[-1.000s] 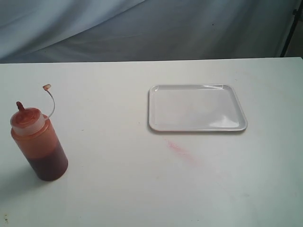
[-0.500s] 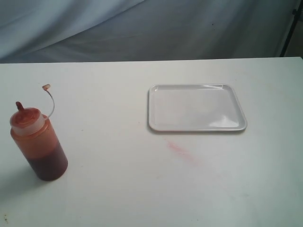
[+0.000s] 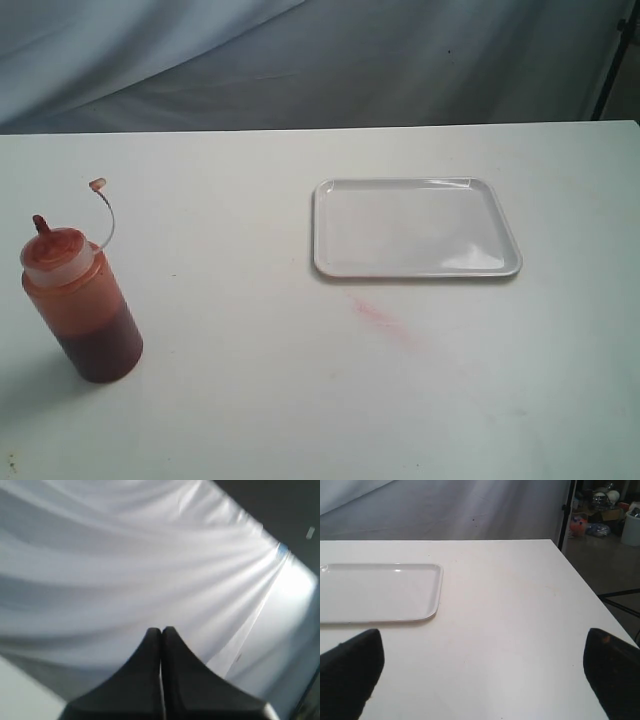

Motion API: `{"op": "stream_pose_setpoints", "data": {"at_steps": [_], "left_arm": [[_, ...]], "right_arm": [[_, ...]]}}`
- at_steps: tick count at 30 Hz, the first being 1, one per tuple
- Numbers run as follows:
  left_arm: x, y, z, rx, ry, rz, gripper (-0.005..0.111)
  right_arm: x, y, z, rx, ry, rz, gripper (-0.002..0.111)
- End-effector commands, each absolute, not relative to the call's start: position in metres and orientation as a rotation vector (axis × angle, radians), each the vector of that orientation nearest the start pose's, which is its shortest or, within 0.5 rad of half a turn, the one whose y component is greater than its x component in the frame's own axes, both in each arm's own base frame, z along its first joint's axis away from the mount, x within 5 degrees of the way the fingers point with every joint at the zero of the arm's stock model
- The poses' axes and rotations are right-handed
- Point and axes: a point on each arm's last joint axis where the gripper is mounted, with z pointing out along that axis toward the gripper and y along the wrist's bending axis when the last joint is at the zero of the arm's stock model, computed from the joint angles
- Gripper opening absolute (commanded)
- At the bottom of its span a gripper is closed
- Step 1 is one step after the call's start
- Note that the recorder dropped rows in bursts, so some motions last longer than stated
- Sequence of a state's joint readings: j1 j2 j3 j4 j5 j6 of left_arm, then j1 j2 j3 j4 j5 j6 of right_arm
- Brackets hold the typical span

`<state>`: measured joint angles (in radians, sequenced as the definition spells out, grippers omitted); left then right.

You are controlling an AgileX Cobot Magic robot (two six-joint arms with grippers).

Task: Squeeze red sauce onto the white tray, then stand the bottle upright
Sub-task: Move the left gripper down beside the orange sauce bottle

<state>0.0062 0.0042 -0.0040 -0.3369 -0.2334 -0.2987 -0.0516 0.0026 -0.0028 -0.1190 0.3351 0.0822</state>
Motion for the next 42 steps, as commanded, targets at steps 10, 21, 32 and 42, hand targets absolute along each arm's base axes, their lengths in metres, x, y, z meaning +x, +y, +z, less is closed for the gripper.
{"op": "stream_pose_setpoints", "data": {"at_steps": [10, 21, 32, 42], "left_arm": [[0.025, -0.018, 0.326, 0.086, 0.693, -0.369, 0.000], [0.154, -0.020, 0.333, 0.104, 1.334, -0.261, 0.000], [0.165, -0.017, 0.198, 0.094, 1.927, -0.210, 0.000], [0.116, -0.011, 0.166, -0.018, 2.027, -0.175, 0.000]], "right_arm": [[0.054, -0.007, 0.184, 0.051, 1.807, -0.103, 0.105], [0.054, -0.007, 0.184, 0.051, 1.807, -0.103, 0.105], [0.054, -0.007, 0.184, 0.051, 1.807, -0.103, 0.105], [0.054, -0.007, 0.184, 0.051, 1.807, -0.103, 0.105]]}}
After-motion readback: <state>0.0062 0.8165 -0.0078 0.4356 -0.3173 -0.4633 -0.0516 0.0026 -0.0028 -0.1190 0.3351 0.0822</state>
